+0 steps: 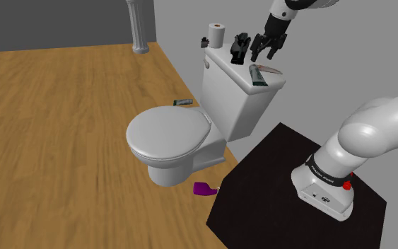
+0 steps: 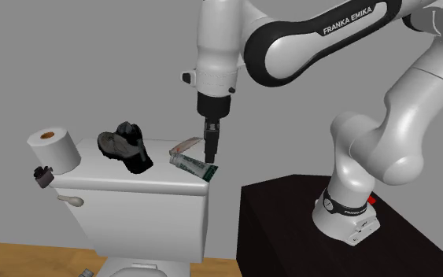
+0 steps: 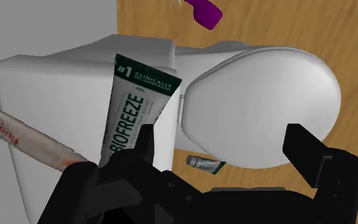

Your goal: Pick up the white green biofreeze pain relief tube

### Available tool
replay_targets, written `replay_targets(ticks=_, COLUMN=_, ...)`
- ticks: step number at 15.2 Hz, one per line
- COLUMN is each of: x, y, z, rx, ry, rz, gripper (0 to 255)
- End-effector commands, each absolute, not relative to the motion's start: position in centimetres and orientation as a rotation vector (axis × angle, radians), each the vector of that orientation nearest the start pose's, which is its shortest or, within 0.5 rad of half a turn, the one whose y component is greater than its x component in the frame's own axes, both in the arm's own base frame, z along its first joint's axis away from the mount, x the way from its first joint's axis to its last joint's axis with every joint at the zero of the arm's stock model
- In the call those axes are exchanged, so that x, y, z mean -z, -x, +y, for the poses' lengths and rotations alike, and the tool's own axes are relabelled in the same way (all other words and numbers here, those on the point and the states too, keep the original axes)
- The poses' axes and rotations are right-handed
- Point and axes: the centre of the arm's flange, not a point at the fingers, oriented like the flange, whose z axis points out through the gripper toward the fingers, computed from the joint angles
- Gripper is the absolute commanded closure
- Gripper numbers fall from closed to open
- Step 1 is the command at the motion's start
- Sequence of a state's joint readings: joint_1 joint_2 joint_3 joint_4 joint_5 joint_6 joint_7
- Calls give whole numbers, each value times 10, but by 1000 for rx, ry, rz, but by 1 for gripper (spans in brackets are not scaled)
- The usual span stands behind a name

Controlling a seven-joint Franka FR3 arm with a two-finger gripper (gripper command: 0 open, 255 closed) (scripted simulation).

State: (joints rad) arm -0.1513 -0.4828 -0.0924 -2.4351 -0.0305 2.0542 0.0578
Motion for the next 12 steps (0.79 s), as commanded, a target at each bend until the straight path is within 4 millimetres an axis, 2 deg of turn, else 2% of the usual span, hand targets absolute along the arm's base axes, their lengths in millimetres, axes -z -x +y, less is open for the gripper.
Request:
replay_targets(ticks=1, x=-471, y=-407, z=-123, rx=170, ry=3072, rz=517, gripper=0)
replay_targets(ticks=9, x=-405, y=-430, z=-207, rx=205, ry=2939, rz=812, gripper=0)
replay_targets(ticks=12, x=-392, y=-430, z=-210, rx=206, ry=2933, rz=823, gripper=0)
